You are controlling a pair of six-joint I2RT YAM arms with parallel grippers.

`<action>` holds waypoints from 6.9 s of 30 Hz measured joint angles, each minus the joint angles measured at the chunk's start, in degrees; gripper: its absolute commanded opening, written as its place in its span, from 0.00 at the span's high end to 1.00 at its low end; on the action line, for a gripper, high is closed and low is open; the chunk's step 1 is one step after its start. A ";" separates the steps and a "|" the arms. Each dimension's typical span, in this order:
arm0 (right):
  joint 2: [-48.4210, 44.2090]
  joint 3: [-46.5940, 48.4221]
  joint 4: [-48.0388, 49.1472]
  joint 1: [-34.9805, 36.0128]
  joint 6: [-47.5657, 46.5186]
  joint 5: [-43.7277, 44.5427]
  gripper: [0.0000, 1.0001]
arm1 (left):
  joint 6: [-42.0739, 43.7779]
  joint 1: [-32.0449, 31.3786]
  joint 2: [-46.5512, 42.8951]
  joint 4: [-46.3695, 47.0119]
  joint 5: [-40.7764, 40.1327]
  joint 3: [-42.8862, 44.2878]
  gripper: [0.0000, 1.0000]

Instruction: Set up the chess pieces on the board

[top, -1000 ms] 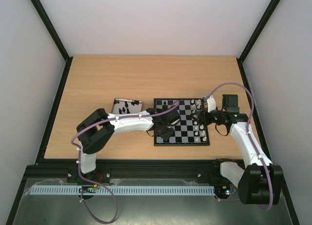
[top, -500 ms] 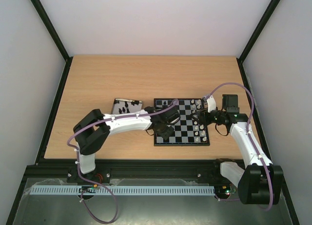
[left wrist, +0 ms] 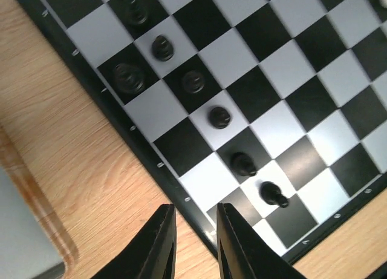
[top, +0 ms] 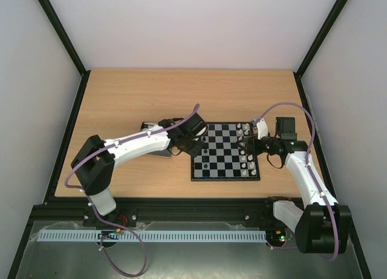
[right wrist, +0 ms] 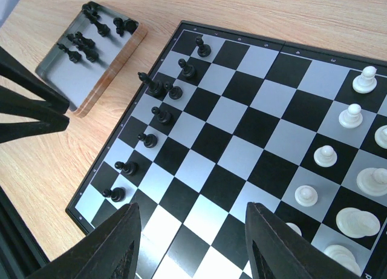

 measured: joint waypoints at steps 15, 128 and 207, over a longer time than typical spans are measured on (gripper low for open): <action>0.00 0.00 0.02 0.00 0.00 0.04 0.52 | 1.62 1.44 5.53 3.45 6.69 -1.90 0.86; -0.46 0.00 0.00 0.00 0.00 -0.17 0.52 | -0.74 31.28 11.43 2.36 -0.35 2.01 0.77; -0.48 0.00 0.00 0.00 -0.02 -0.17 0.52 | 1.22 6.88 15.02 -1.01 4.04 10.38 0.90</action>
